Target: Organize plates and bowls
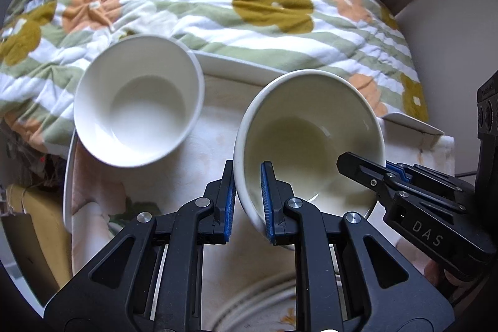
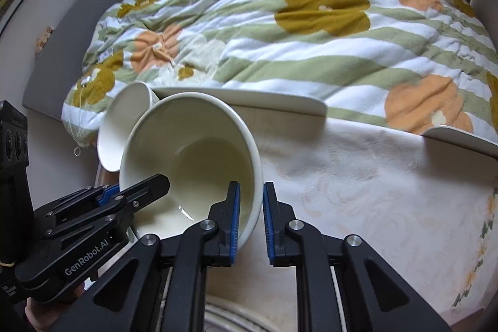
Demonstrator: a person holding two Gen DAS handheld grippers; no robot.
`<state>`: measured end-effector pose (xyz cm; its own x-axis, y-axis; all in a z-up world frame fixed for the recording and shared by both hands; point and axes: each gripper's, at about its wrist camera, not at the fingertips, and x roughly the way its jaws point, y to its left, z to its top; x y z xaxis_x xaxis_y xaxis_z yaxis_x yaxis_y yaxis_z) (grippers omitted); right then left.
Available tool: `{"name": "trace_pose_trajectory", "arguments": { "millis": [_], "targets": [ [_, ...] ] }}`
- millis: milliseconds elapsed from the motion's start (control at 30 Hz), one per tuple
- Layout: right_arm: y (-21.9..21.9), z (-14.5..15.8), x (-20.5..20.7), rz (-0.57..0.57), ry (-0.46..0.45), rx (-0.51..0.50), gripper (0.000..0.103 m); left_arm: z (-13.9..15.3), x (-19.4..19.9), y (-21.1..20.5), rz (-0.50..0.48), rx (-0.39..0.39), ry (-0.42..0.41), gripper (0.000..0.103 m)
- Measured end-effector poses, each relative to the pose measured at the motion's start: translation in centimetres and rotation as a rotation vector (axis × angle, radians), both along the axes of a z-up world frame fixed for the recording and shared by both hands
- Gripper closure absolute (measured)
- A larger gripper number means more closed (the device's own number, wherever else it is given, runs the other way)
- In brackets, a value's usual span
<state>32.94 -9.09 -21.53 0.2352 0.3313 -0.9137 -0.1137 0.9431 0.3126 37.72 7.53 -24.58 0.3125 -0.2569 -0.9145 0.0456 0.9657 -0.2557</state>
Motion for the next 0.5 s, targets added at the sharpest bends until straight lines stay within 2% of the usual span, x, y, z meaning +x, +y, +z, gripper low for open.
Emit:
{"name": "trace_pose_trajectory", "arguments": {
  "millis": [233, 333, 500],
  "targets": [
    [-4.4, 4.5, -3.9, -0.054, -0.063, 0.008, 0.090, 4.5, -3.2, -4.7, -0.059, -0.012, -0.072, 0.089],
    [-7.1, 6.4, -6.2, -0.086, -0.090, 0.003, 0.090, 6.4, -5.5, -8.3, -0.101, -0.013, -0.104, 0.089],
    [-12.6, 8.8, -10.5, -0.144, -0.121, -0.008, 0.090, 8.0, -9.2, -14.5, -0.162, -0.015, -0.115, 0.089]
  ]
}}
